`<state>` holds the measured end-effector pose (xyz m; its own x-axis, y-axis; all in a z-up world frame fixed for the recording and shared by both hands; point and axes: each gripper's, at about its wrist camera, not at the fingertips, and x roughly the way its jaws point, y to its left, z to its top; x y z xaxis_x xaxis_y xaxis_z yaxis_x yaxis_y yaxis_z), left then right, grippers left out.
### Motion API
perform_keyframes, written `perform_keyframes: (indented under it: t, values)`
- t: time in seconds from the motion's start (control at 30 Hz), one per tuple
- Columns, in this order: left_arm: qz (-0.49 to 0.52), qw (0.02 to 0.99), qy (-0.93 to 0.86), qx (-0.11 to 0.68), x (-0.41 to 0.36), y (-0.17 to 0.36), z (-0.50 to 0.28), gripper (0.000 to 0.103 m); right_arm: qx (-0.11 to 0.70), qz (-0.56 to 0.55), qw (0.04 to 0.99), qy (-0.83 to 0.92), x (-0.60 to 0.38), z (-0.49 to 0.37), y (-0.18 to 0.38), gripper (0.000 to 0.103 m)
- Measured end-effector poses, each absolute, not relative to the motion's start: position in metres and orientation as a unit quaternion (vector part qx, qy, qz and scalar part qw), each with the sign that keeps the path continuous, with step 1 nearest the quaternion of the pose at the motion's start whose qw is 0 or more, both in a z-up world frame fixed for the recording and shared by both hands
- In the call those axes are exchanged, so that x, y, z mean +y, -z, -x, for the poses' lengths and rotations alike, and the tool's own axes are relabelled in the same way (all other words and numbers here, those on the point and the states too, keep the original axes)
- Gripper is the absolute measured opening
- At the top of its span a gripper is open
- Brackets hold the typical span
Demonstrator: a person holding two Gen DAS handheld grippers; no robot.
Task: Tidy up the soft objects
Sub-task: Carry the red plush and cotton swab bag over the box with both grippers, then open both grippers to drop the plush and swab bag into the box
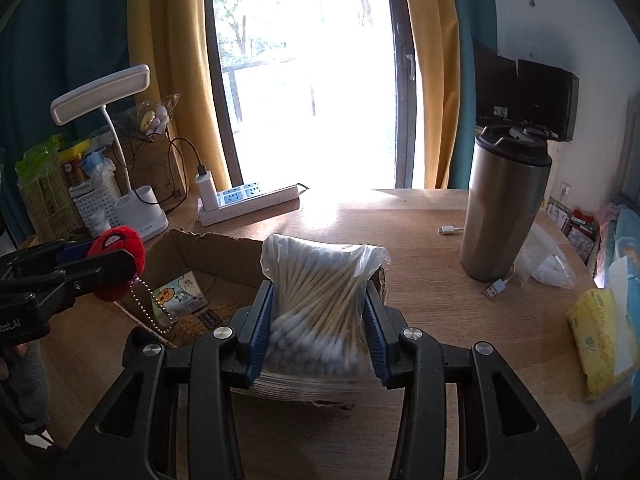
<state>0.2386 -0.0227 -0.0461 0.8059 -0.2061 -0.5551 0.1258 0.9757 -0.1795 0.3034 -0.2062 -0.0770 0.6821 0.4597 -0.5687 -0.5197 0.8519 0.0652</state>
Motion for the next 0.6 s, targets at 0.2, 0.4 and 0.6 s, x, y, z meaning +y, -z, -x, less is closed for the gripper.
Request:
perform_keyframes:
  t: [0.2, 0.4, 0.6]
  values:
    - [0.068, 0.945, 0.089, 0.309, -0.032, 0.052, -0.255, 0.041, 0.303, 0.040, 0.911, -0.276, -0.208, -0.316, 0.086, 0.045]
    - [0.074, 0.938, 0.093, 0.326, -0.041, 0.067, -0.274, 0.041, 0.298, 0.050, 0.911, -0.279, -0.205, -0.319, 0.092, 0.061]
    - [0.080, 0.928, 0.098, 0.351, -0.047, 0.081, -0.287, 0.041, 0.292, 0.045, 0.916, -0.272, -0.214, -0.322, 0.093, 0.066]
